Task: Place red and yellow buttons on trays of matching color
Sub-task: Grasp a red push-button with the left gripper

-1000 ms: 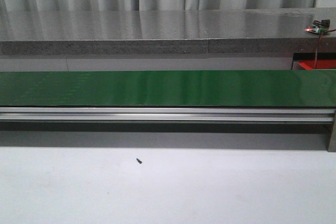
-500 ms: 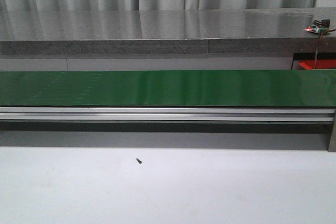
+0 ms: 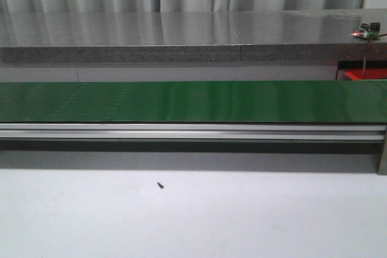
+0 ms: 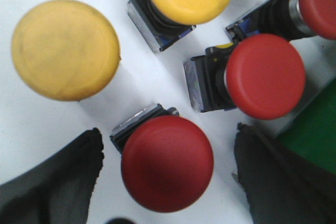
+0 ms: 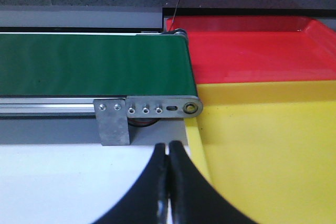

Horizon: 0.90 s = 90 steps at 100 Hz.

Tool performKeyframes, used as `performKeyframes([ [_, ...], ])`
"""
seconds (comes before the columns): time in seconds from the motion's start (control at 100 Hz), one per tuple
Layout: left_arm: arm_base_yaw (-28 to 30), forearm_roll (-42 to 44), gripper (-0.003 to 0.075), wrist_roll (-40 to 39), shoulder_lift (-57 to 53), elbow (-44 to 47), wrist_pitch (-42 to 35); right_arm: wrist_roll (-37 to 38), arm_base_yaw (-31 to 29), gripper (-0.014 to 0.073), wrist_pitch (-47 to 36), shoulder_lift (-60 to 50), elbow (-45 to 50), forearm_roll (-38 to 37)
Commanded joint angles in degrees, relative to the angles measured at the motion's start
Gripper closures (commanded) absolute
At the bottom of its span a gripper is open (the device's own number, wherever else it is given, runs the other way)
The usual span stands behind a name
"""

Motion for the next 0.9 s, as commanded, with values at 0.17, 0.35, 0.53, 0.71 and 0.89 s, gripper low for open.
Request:
performKeyframes([
  [0.17, 0.14, -0.77, 0.0382, -0.35, -1.85, -1.41, -1.43, 0.04, -0.38, 0.0660, -4.27, -1.04, -1.02, -0.46],
  [0.35, 0.14, -0.66, 0.0531, -0.35, -1.85, -1.41, -1.43, 0.04, -0.38, 0.0660, -4.27, -1.04, -1.02, -0.46],
  [0.53, 0.14, -0.38, 0.0537, -0.35, -3.52, -1.41, -0.57, 0.04, -0.38, 0.0660, -4.27, -1.04, -1.02, -0.46],
  [0.71, 0.14, 0.53, 0.0537, -0.10, -8.86, -1.41, 3.64, 0.04, -0.38, 0.0660, -4.27, -1.04, -1.02, -0.46],
  [0.89, -0.20, 0.65, 0.0537, 4.25, -15.95, -1.41, 6.84, 0.04, -0.38, 0.0660, -4.27, -1.04, -1.02, -0.46],
])
